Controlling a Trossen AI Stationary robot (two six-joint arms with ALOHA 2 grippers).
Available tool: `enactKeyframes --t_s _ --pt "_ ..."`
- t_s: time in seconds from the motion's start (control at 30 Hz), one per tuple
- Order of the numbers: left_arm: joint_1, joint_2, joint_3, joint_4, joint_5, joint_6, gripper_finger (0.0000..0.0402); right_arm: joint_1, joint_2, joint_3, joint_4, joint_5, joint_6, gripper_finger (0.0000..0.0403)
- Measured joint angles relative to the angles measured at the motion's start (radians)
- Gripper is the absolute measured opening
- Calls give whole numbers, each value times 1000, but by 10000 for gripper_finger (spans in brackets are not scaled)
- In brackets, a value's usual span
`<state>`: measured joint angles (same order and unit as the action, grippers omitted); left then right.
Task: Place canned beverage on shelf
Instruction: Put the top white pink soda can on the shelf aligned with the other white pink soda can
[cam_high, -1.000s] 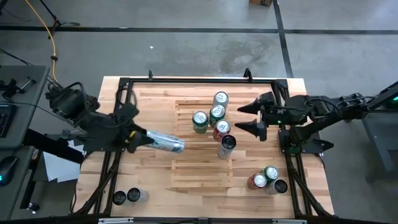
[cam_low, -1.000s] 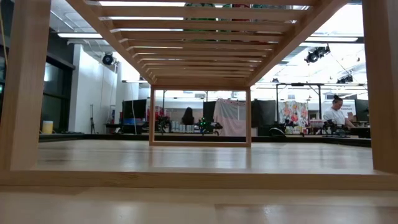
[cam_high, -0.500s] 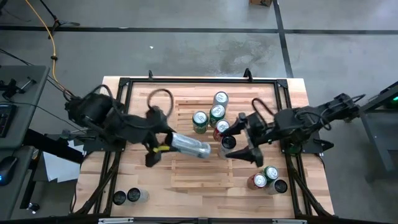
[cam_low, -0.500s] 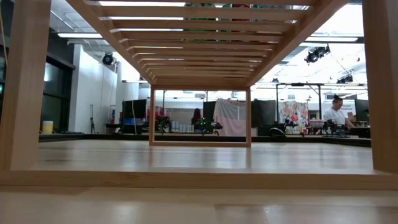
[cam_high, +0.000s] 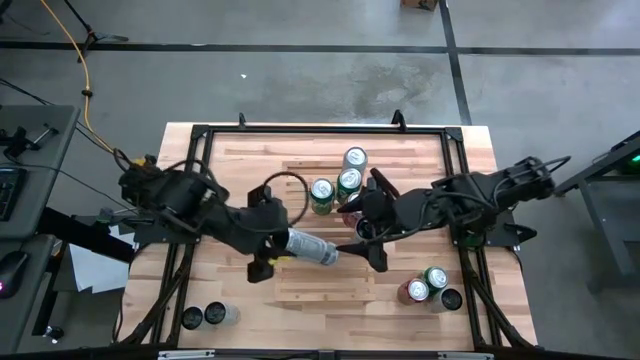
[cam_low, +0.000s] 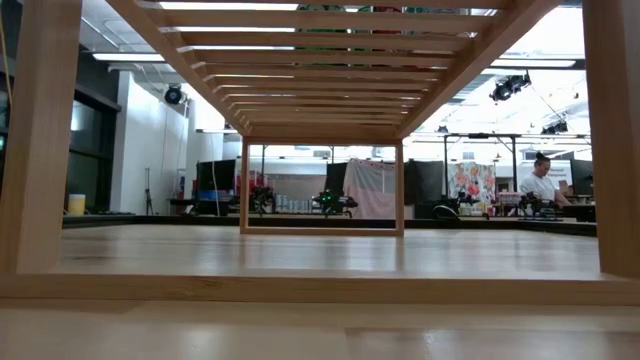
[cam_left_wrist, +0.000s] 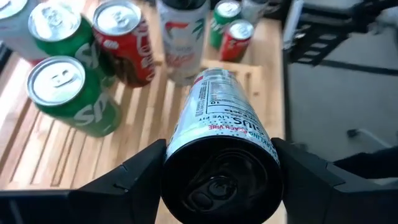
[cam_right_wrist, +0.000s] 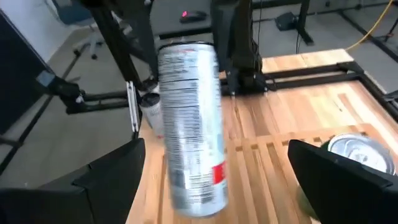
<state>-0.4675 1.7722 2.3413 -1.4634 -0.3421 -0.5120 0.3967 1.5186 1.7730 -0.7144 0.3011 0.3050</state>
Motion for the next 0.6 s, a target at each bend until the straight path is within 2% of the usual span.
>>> enactKeyframes --t_s 0.17,0.27,0.6 --pt "-5 31 0 -63 -30 15 238 12 17 -1 -1 -55 29 381" --pt "-12 37 0 -86 -31 57 238 27 38 -2 18 -49 76 381" --pt "-43 -15 0 -81 -31 222 238 62 159 -2 172 149 97 381"
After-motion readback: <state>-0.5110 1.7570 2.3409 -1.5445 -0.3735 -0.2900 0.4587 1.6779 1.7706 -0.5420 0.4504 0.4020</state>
